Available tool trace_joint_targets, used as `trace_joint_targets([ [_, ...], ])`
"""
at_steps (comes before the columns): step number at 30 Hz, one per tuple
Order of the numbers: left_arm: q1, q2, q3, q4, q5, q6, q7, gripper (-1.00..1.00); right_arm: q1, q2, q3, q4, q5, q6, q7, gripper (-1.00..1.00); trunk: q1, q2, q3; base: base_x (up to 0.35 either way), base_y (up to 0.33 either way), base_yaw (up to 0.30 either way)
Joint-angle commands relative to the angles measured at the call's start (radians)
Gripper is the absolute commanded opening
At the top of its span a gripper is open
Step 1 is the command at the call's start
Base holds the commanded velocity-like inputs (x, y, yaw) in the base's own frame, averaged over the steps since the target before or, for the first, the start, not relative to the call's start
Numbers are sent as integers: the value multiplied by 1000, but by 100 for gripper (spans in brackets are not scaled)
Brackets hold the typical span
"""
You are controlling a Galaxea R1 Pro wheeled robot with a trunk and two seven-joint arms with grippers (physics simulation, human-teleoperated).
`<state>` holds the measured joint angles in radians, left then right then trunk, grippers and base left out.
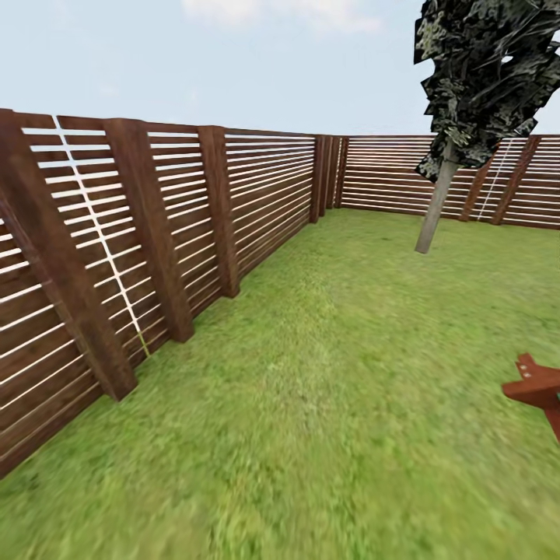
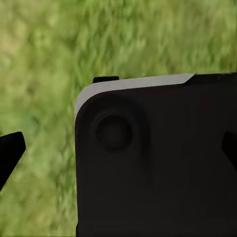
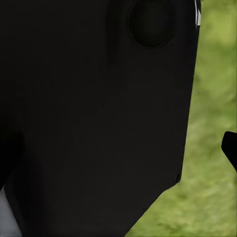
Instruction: Take the three Easter eggs out of the wicker basket on the lawn in the garden, then place them on the lawn next to a single tree (choose any tree) so that all three eggs are next to the same tree and none are left in the basket.
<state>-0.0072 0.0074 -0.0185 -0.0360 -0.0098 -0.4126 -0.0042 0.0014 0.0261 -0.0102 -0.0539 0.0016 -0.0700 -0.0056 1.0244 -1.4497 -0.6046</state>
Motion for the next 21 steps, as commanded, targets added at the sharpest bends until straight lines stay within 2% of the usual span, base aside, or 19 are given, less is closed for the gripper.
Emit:
trace_joint_targets([
  [1, 0, 0, -1, 1, -1, -3, 0, 100, 0, 1, -1, 0, 0, -2, -1, 100, 1, 0, -1, 330, 109, -80],
  [7, 0, 0, -1, 1, 0, -3, 0, 100, 0, 0, 1, 0, 1, -2, 0, 100, 1, 0, 0, 329, 111, -179],
  [21, 0, 0, 0, 1, 1, -3, 0, 100, 0, 0, 2, 1, 1, -3, 1, 100, 1, 0, 5, 307, 161, -262],
])
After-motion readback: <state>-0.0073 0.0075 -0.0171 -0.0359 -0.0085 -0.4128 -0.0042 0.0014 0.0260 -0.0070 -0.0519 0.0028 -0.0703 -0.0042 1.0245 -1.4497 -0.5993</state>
